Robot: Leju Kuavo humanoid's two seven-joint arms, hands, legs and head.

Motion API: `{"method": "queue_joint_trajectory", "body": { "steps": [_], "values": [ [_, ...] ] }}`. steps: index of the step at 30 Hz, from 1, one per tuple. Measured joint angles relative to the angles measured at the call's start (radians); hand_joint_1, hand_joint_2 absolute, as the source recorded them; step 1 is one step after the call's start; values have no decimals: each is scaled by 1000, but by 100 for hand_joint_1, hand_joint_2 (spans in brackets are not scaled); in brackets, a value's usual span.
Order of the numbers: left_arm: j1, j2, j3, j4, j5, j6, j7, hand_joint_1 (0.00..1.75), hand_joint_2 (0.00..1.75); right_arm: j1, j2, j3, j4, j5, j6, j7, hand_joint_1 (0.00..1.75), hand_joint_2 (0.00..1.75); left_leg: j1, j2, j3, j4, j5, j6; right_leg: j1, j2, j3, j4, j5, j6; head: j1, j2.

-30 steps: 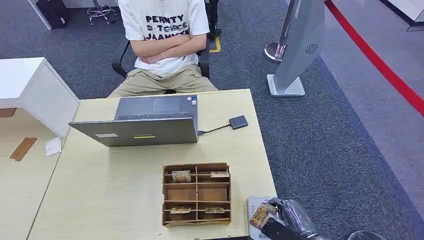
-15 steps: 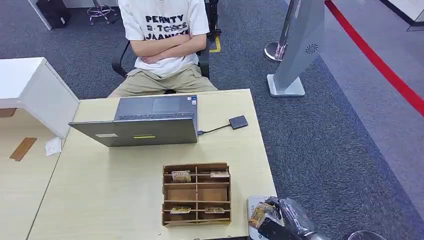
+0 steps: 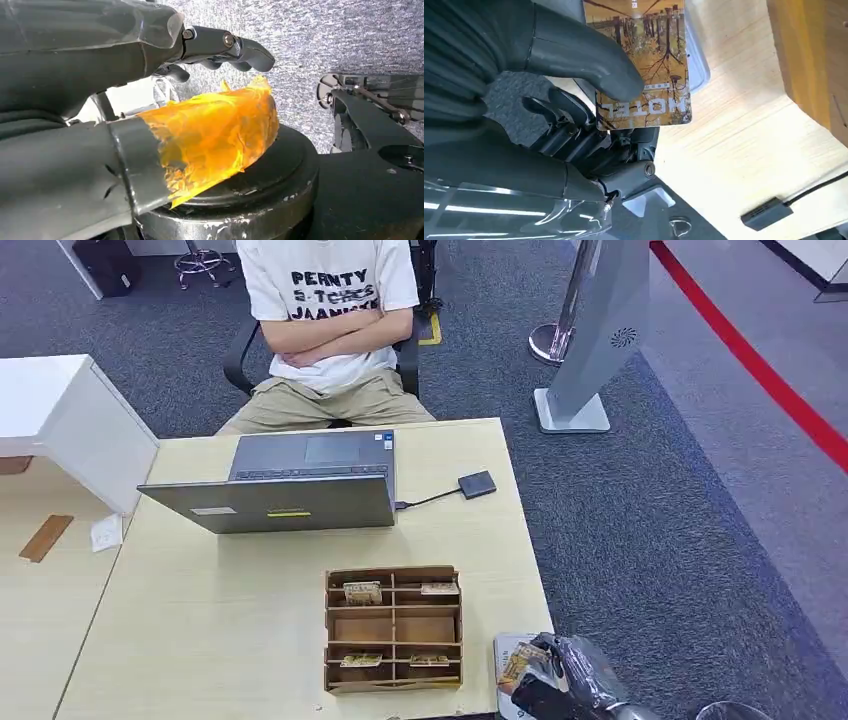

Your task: Pass the card to the sensor for recognition and then transmit it.

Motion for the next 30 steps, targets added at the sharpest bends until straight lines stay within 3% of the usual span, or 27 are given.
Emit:
{"method": "queue_joint_trajectory", "body": {
  "steps": [8, 30],
  "values": [
    [0, 0, 0, 0, 0, 0, 0, 0, 0, -6, 0, 4, 10, 29, -1, 30, 175, 175, 0, 0, 0, 0, 0, 0, 0, 0, 0, 0, 0, 0, 0, 0],
    [0, 0, 0, 0, 0, 0, 8, 0, 0, -11, 0, 4, 18, 42, 3, 40, 175, 175, 0, 0, 0, 0, 0, 0, 0, 0, 0, 0, 0, 0, 0, 0]
  ]
}}
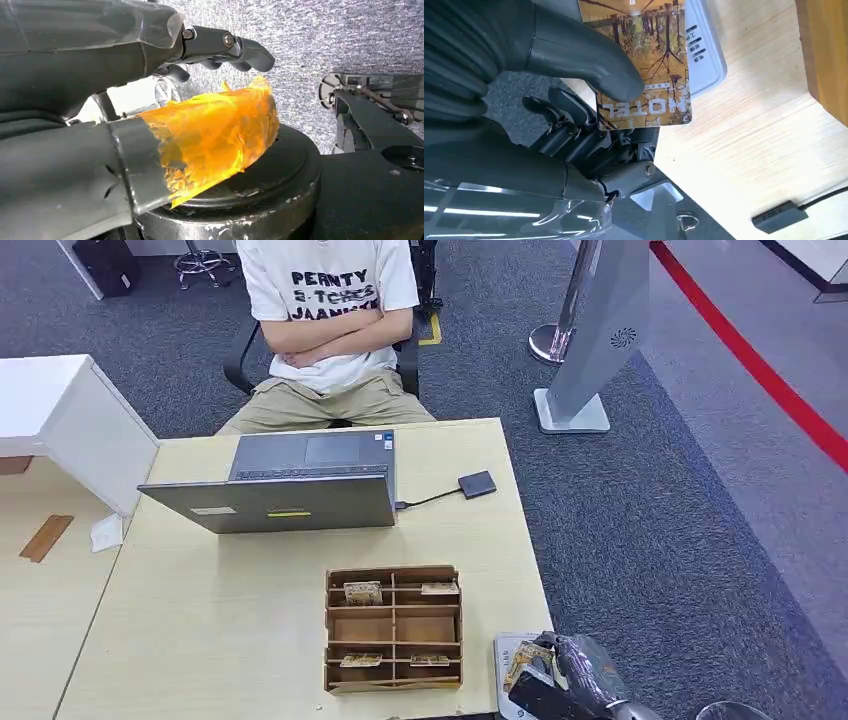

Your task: Pass the card to the sensor for recognition and then transmit it.

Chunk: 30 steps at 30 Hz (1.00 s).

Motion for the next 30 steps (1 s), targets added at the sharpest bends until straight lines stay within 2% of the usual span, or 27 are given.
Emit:
{"method": "queue_joint_trajectory", "body": {
  "steps": [30],
  "values": [
    [0, 0, 0, 0, 0, 0, 2, 0, 0, -1, -6, 0, 1, 0, 6, 1, 175, 175, 0, 0, 0, 0, 0, 0, 0, 0, 0, 0, 0, 0, 0, 0]
  ]
}}
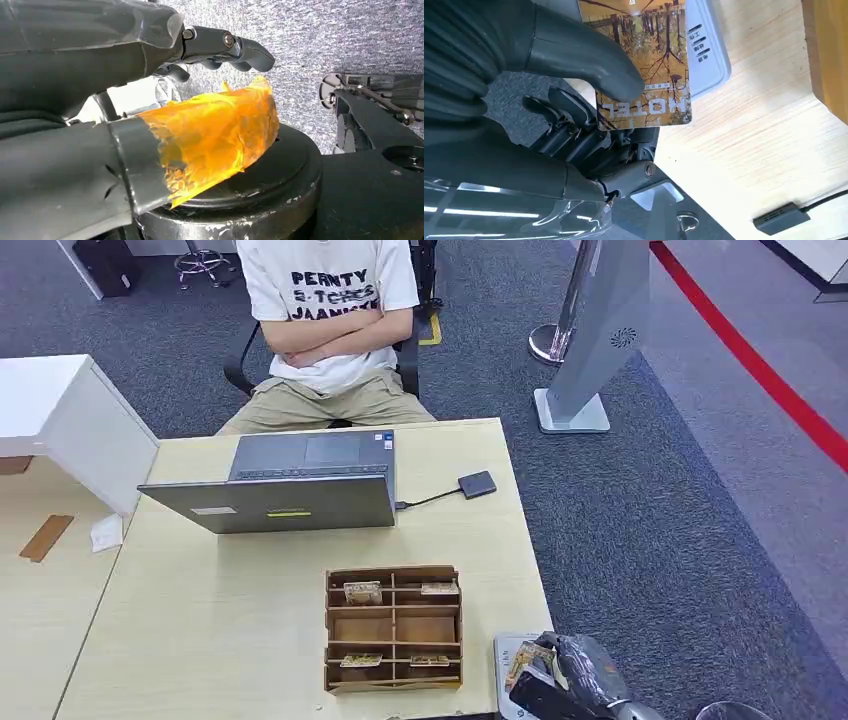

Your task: Pass the card to the sensor for recognition and then transmit it.

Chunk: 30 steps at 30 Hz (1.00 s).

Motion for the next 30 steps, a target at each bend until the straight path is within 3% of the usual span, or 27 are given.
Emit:
{"method": "queue_joint_trajectory", "body": {
  "steps": [30],
  "values": [
    [0, 0, 0, 0, 0, 5, 1, 0, 0, 0, 0, 5, 6, 3, -7, 1, 175, 175, 0, 0, 0, 0, 0, 0, 0, 0, 0, 0, 0, 0, 0, 0]
  ]
}}
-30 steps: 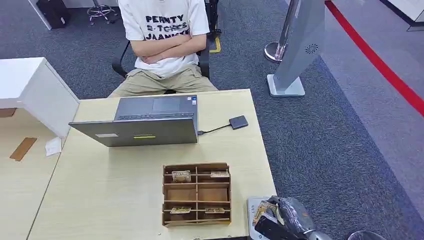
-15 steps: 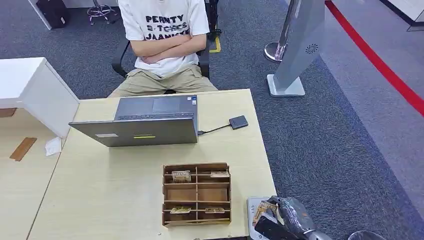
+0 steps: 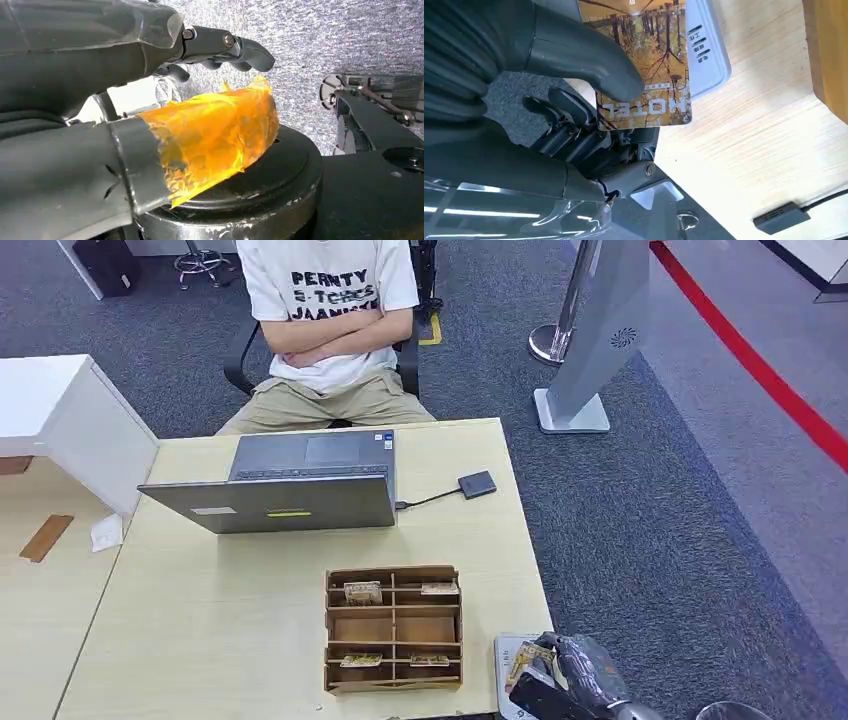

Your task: Pass the card to the sensor for recognition and then transmit it.

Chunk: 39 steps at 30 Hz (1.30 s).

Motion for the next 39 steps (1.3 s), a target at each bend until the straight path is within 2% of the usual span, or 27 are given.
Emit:
{"method": "queue_joint_trajectory", "body": {
  "steps": [39],
  "values": [
    [0, 0, 0, 0, 2, 3, 0, 0, 0, 0, 0, 3, 2, 8, -11, 0, 175, 175, 0, 0, 0, 0, 0, 0, 0, 0, 0, 0, 0, 0, 0, 0]
  ]
}}
